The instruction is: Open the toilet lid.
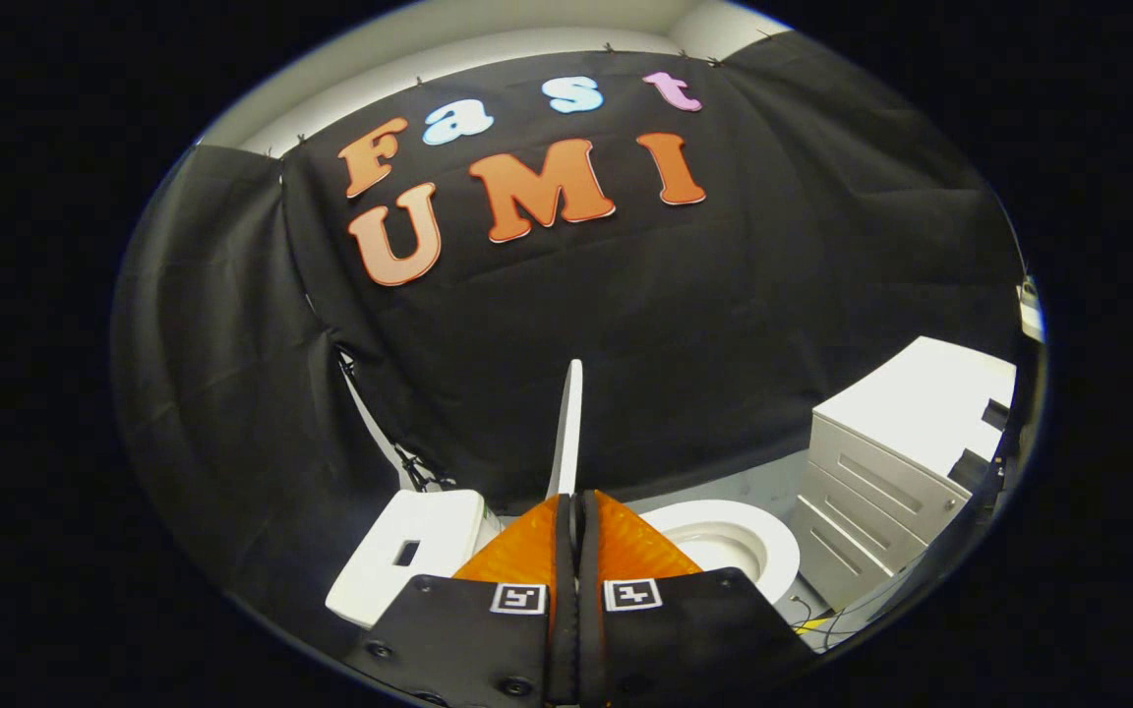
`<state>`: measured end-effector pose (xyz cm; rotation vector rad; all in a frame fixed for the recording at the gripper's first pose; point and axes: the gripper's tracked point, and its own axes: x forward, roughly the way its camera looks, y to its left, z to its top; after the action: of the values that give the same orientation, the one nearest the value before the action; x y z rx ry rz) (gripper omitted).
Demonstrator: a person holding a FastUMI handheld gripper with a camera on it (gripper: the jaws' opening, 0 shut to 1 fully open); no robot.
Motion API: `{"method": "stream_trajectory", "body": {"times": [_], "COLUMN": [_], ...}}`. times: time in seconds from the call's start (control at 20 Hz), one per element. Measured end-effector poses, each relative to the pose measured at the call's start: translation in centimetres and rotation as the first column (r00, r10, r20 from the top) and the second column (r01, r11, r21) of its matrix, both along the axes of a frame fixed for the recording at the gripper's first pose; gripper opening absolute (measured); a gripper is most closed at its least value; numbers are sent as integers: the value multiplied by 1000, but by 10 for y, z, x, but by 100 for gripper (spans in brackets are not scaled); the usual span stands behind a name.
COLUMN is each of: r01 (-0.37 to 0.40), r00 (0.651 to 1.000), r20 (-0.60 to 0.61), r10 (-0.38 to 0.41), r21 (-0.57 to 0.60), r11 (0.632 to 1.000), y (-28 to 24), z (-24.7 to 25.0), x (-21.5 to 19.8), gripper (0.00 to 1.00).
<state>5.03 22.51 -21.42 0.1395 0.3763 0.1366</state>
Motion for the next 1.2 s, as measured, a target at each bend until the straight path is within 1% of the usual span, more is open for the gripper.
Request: {"method": "stream_trajectory", "body": {"times": [0.05, 0.2, 0.55, 1.2], "r01": [-14, -49, -141, -248], "r00": [1000, 999, 989, 965], "r20": [5, 10, 35, 34], "r10": [14, 49, 146, 258], "r21": [-3, -15, -114, -184], "r11": [1000, 999, 983, 951], "y": [13, 37, 101, 181], "z": [2, 6, 11, 2], "x": [-9, -16, -28, -51], "gripper": [8, 8, 8, 8]}}
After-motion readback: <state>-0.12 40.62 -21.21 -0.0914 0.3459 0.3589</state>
